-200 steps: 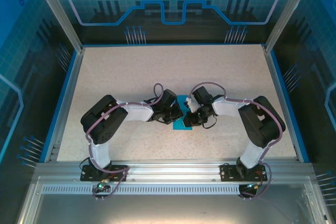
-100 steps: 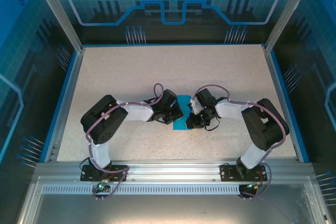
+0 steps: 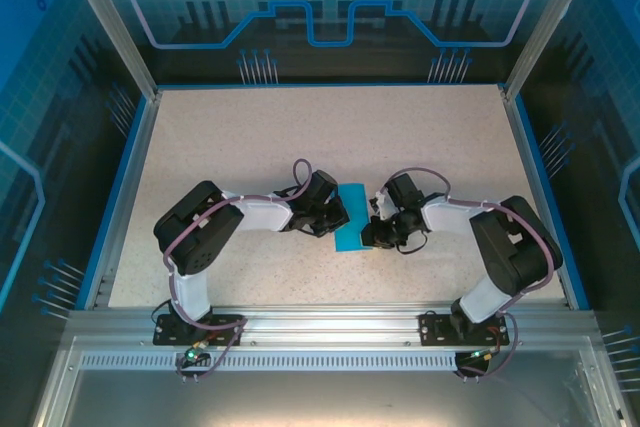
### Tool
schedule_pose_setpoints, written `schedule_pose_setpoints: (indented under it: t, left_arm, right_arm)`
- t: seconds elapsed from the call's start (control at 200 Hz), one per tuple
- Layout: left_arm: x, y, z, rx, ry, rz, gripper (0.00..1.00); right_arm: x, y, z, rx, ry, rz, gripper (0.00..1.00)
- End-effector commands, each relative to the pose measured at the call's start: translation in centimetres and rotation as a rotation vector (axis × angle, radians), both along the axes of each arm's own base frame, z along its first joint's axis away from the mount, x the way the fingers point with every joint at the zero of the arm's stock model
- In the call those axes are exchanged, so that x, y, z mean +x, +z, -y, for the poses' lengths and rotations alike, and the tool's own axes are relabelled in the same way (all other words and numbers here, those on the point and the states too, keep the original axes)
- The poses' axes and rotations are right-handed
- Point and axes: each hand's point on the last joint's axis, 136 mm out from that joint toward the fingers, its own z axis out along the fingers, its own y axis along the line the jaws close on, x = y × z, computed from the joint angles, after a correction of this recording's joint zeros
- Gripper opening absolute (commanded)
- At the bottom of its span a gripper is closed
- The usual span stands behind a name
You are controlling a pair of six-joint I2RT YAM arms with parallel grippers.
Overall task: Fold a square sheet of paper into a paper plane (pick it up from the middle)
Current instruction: Fold the triangle a second time at the center of the table.
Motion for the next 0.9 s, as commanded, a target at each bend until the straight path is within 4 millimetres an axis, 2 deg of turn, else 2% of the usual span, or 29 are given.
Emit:
schedule_pose_setpoints:
  t: [0.0, 0.23, 0.45, 0.54, 0.62, 0.76, 0.895]
  left_arm:
    - [-0.2, -1.5, -1.2, 0.072, 0.005, -0.024, 0.01]
    - [-0.3, -1.7, -1.3, 0.076, 0.005, -0.026, 0.01]
    - [-0.3, -1.8, -1.2, 0.070, 0.002, -0.028, 0.01]
    - [-0.3, -1.9, -1.1, 0.069, 0.000, -0.030, 0.01]
    - [-0.3, -1.9, -1.0, 0.067, -0.003, -0.031, 0.01]
    - [-0.4, -1.9, -1.1, 0.070, -0.005, -0.032, 0.01]
    - [-0.5, -2.0, -0.9, 0.067, -0.008, -0.037, 0.00]
  right_arm:
    - [-3.3, -2.3, 3.0, -0.116, -0.055, -0.144, 0.17]
    - [-3.1, -0.8, 3.0, -0.098, -0.069, -0.109, 0.18]
    - [-3.4, -2.5, 4.8, -0.190, -0.111, -0.148, 0.16]
    - [-3.4, -2.5, 4.9, -0.200, -0.109, -0.154, 0.14]
    - [-3.0, -1.6, 4.5, -0.173, -0.111, -0.125, 0.14]
    - [-1.9, 1.2, 3.3, -0.098, -0.097, -0.042, 0.14]
    - [-0.9, 4.0, 1.0, -0.006, -0.050, 0.026, 0.15]
